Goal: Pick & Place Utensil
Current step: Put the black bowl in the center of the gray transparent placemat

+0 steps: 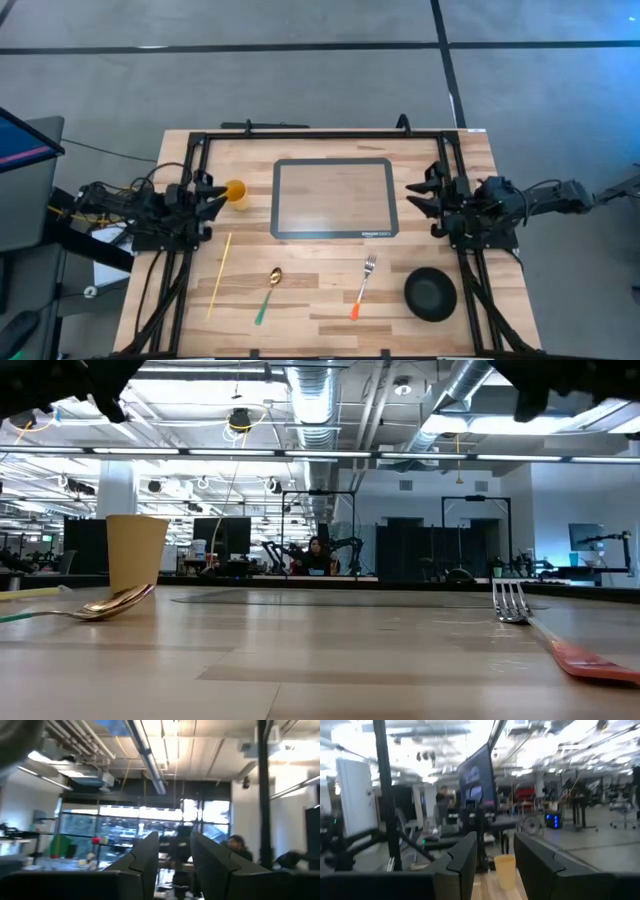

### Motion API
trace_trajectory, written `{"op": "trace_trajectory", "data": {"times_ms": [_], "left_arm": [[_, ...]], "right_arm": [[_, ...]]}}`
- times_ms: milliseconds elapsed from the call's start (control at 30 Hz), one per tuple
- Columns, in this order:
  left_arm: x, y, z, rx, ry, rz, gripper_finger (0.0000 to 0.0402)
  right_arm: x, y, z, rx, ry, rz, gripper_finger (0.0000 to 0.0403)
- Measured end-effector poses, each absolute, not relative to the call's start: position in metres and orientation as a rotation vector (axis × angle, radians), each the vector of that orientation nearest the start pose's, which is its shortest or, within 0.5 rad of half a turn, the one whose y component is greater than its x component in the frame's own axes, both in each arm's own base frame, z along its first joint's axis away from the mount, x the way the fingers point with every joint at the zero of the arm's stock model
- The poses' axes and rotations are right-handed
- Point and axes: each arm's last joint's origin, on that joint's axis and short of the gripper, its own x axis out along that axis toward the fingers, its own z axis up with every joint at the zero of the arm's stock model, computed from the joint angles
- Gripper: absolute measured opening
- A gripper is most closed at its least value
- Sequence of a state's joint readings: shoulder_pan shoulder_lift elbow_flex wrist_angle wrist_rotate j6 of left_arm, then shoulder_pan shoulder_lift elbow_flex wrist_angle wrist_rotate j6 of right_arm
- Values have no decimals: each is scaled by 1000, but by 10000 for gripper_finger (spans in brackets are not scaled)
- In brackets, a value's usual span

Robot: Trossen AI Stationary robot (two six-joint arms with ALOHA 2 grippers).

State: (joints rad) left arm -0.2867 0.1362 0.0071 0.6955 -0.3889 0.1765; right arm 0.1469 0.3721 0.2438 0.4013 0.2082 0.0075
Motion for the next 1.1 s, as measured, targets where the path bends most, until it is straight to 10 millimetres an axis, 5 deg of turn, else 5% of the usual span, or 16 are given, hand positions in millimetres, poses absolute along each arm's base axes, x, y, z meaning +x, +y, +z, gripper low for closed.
{"op": "trace_trajectory", "data": {"times_ms": [300,433,733,1100], "left_arm": [[126,-25,251,38,-355,162,115],[155,-33,251,33,-213,144,115],[200,-48,222,27,22,101,115],[202,-48,231,13,-13,102,115]], "right_arm": [[150,22,307,62,102,-39,123],[156,23,313,34,304,-61,123],[160,37,285,336,733,-45,122],[160,82,250,381,1092,-21,122]]}}
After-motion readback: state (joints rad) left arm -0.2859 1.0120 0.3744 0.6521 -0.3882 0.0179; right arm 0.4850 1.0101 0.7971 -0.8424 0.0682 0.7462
